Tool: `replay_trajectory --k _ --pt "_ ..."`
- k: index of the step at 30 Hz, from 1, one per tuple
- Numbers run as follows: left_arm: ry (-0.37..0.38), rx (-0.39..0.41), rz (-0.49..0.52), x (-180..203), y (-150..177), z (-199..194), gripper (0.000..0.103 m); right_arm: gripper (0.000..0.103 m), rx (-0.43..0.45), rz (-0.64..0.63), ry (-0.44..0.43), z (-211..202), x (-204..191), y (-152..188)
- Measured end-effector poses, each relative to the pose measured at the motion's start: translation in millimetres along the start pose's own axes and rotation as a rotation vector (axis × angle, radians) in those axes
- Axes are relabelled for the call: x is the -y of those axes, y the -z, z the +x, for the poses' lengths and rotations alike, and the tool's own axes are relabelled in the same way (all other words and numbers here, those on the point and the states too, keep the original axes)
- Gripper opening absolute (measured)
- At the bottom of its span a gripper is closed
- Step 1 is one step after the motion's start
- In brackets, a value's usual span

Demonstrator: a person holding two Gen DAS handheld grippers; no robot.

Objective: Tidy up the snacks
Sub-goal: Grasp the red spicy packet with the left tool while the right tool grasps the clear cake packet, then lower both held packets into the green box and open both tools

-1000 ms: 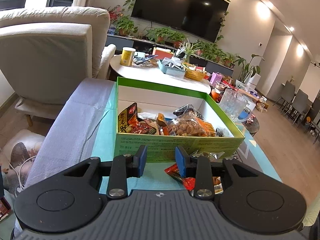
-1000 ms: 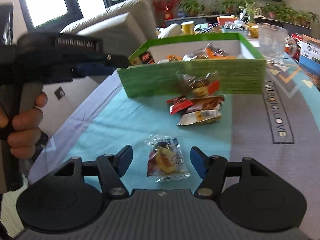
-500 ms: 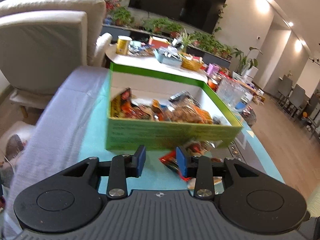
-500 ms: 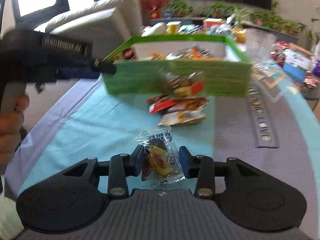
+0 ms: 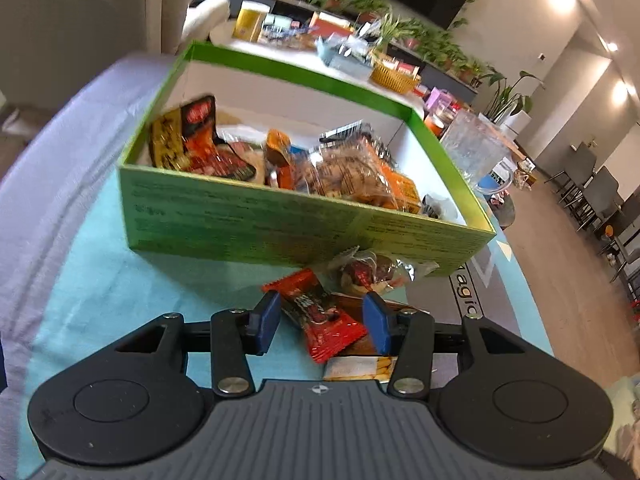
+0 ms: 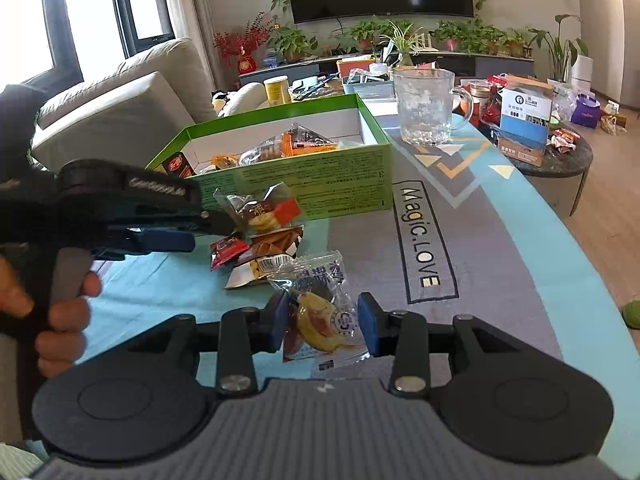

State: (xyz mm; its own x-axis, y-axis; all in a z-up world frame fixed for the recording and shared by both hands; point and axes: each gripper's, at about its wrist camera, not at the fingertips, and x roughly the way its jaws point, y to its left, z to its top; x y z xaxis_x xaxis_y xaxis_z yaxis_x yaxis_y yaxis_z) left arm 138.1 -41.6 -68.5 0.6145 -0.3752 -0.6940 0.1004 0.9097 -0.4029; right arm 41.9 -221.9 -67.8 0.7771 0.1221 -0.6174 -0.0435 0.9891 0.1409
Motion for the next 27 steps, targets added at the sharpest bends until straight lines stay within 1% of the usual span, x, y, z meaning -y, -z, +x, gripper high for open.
replay_trajectory --k 2,3,5,7,8,9,12,16,20,24,27 --pt "0.001 -0.023 -0.020 1.7 -0.6 7.9 0.044 0.042 -0.002 0.003 0.000 2.4 1.1 0.0" --pt "-0.012 -0.026 -0.021 3.7 -0.3 11.2 0.045 0.042 -0.003 0.005 0.000 3.3 2.0 -0.3" --pt "-0.035 -0.016 -0.002 7.2 0.6 14.6 0.046 0.042 -0.004 0.009 -0.002 3.6 3.2 -0.7" --pt "-0.038 0.001 0.023 8.1 3.1 15.1 0.038 0.042 -0.001 0.011 0.000 3.1 3.7 -0.9" --pt "-0.037 0.011 0.036 7.1 4.2 14.4 0.031 0.042 0.001 0.011 0.001 2.8 3.9 -1.1" --pt "-0.029 0.014 0.045 5.6 5.0 13.5 0.027 0.042 0.002 0.012 0.002 2.3 4.2 -1.2" --pt "-0.017 0.022 0.047 -2.6 7.2 5.3 0.025 0.042 0.009 0.019 0.008 0.4 6.3 -2.8" --pt "-0.031 0.084 0.099 -5.9 10.9 -18.2 0.025 0.042 0.027 0.025 0.012 -1.9 6.8 -8.2" --pt "-0.020 0.133 0.107 -10.7 9.9 -44.2 0.025 0.042 0.067 0.016 0.008 -5.5 3.0 -20.4" --pt "-0.002 0.192 0.112 -12.0 2.3 -66.4 0.025 0.042 0.115 0.009 0.001 -8.7 -2.8 -35.4" --pt "0.006 0.234 0.128 -9.4 -6.4 -74.5 0.026 0.042 0.150 0.006 -0.003 -9.0 -7.8 -48.6"
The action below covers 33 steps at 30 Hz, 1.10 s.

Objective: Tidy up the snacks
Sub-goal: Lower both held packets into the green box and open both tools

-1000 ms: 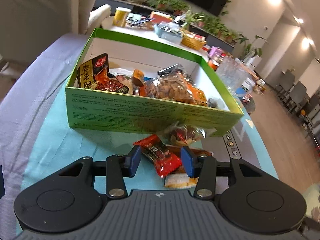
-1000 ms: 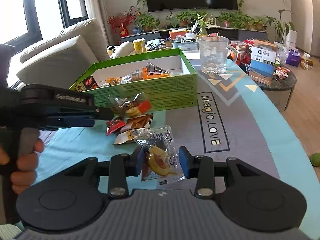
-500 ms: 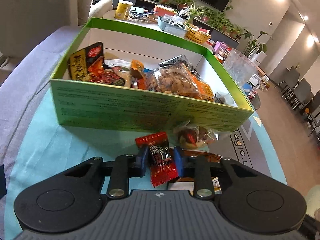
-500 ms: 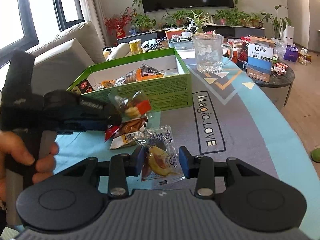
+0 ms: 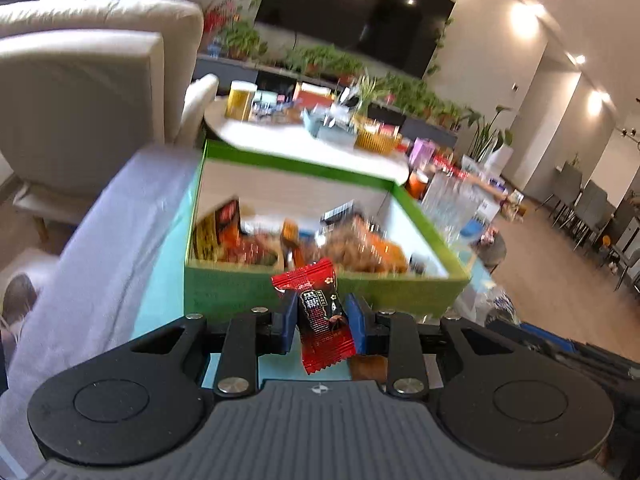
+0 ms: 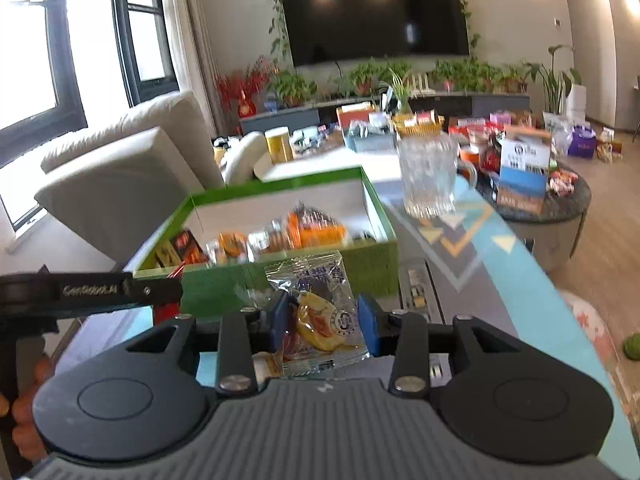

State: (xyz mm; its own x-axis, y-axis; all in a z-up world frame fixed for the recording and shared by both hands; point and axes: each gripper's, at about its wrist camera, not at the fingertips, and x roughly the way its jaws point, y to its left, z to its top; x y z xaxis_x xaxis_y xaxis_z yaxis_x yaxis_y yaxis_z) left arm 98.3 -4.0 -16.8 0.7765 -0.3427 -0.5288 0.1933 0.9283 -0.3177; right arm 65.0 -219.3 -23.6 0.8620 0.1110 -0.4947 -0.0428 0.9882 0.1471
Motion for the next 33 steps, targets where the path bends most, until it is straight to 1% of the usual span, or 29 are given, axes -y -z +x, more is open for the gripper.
replay_trajectory --k 4,10,16,21,25,33 --pt "-0.005 0.035 -0.003 -1.8 -14.1 1.8 0.026 0.042 0.044 0.005 -0.013 4.8 -6.7 -18.9" --pt "-0.022 0.057 -0.002 -7.6 -31.2 13.6 0.026 0.042 0.067 0.021 -0.027 22.6 -13.9 -39.5" --pt "-0.038 0.063 0.017 -13.6 -40.4 32.2 0.026 0.042 0.052 0.019 -0.026 49.3 -20.5 -50.0" --pt "-0.049 0.065 0.017 -20.4 -54.9 50.3 0.026 0.042 0.030 0.014 -0.020 72.0 -22.4 -55.7" --pt "-0.065 0.069 0.010 -27.8 -66.6 65.3 0.026 0.042 0.021 0.034 -0.016 86.5 -21.7 -63.3" --pt "-0.073 0.033 -0.003 -38.0 -69.0 92.1 0.026 0.042 -0.020 0.039 -0.018 117.8 -25.9 -70.6"
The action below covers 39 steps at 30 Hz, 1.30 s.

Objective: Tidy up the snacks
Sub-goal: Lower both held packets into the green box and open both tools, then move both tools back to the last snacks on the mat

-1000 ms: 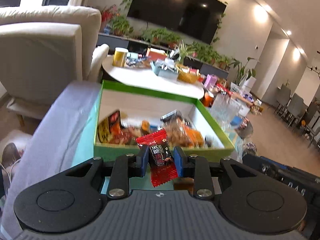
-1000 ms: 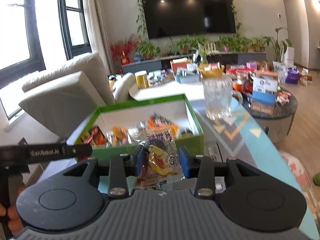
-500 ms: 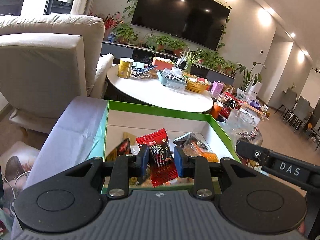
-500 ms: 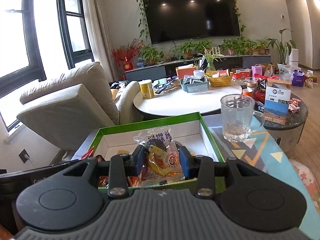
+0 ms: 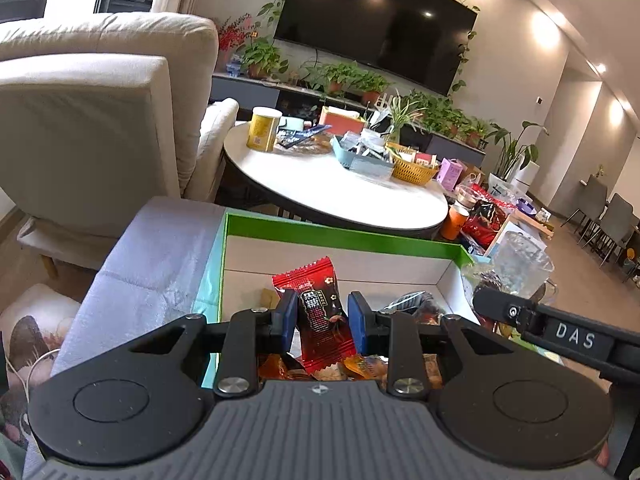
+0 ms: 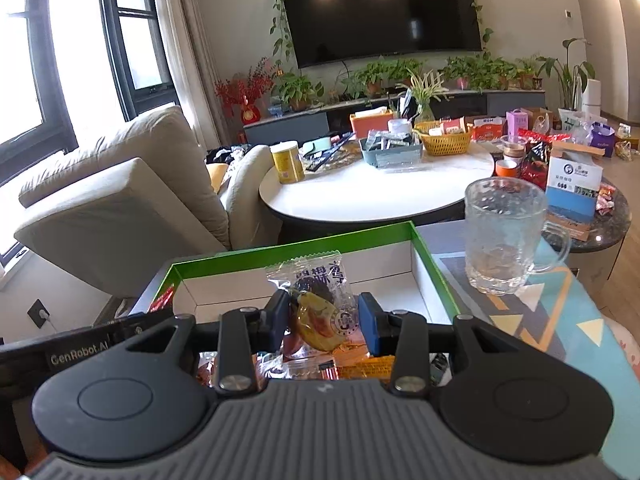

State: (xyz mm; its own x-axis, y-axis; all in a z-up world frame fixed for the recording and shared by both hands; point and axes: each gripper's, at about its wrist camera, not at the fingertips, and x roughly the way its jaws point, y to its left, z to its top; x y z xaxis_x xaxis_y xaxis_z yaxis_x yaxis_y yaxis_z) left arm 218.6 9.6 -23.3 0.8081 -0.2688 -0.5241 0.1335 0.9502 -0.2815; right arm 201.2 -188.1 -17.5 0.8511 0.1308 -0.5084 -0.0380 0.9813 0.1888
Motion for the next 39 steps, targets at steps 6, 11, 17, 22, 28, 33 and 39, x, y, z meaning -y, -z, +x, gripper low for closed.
replay_trajectory --k 6,11,17,22,28,33,39 --pt "0.010 -0.036 -0.026 -2.5 -4.3 6.9 0.032 0.043 0.020 0.025 0.011 10.4 -1.5 -0.3" --pt "0.002 -0.027 -0.017 -1.1 -2.0 1.9 0.041 0.044 0.005 0.068 0.012 7.9 6.0 1.8" --pt "0.021 -0.030 -0.006 4.7 5.0 -8.7 0.041 0.044 -0.019 0.085 -0.001 -8.6 13.7 2.2" --pt "0.028 -0.019 0.005 10.6 9.3 -20.4 0.041 0.044 -0.019 0.086 -0.003 -23.0 18.0 7.2" --pt "0.025 -0.013 0.021 17.3 13.8 -32.6 0.041 0.044 -0.019 0.078 -0.005 -36.3 22.5 11.4" --pt "0.021 -0.009 0.036 23.0 17.4 -43.0 0.041 0.044 -0.014 0.068 -0.012 -45.8 23.2 13.6" --pt "0.009 -0.002 0.040 26.9 23.5 -57.3 0.044 0.044 -0.023 0.075 -0.015 -56.4 26.5 21.4"
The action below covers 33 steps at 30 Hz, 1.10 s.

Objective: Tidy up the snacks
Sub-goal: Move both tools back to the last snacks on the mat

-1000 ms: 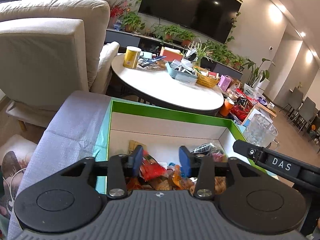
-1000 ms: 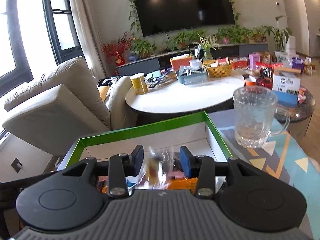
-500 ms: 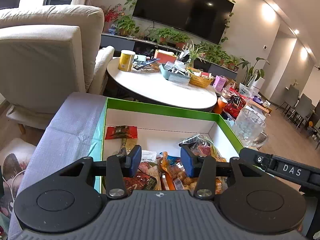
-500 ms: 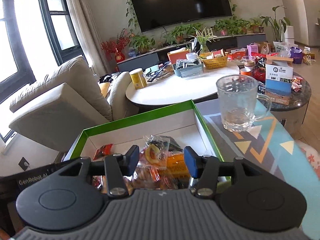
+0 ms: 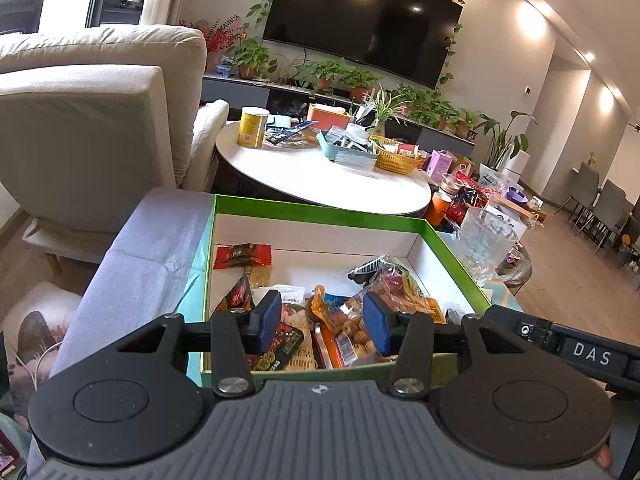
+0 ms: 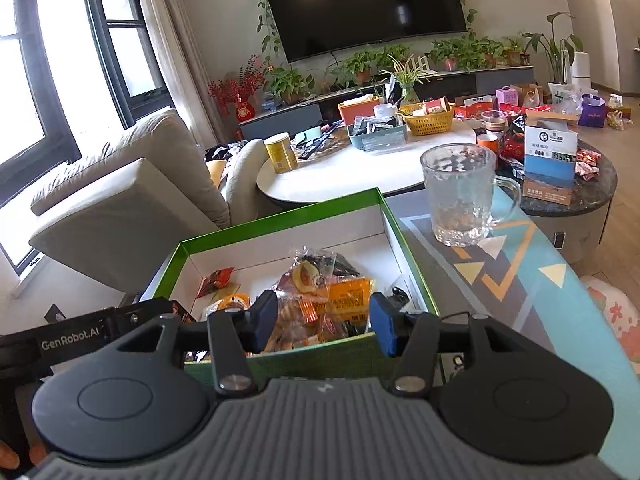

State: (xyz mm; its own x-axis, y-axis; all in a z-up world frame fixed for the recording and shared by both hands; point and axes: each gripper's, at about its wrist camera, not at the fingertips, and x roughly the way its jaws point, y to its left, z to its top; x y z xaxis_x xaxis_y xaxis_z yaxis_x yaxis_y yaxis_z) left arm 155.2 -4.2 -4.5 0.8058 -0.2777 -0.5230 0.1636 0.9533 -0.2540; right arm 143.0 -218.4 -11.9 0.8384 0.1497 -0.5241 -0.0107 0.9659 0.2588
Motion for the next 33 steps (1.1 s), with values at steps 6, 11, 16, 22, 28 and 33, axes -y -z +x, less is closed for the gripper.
replay_trajectory --k 6,11,16,22,28,33 --pt "0.025 -0.013 0.006 5.1 12.0 -14.9 0.054 0.044 0.033 0.029 0.023 -20.4 12.6 4.5" --pt "0.072 -0.090 0.031 19.0 36.4 -14.5 0.054 0.044 0.041 0.035 0.053 -32.2 24.4 11.0" --pt "0.117 -0.153 0.060 39.8 56.0 -6.3 0.055 0.044 0.033 0.059 0.082 -40.5 38.7 18.9" --pt "0.139 -0.195 0.070 60.1 67.4 3.9 0.062 0.044 0.036 0.072 0.111 -52.8 52.8 26.7" --pt "0.112 -0.203 0.069 65.3 74.1 4.4 0.062 0.044 0.037 0.090 0.124 -59.4 65.4 33.5" --pt "0.088 -0.145 0.032 58.5 60.0 -1.1 0.062 0.044 0.003 0.076 0.094 -52.8 63.7 40.2"
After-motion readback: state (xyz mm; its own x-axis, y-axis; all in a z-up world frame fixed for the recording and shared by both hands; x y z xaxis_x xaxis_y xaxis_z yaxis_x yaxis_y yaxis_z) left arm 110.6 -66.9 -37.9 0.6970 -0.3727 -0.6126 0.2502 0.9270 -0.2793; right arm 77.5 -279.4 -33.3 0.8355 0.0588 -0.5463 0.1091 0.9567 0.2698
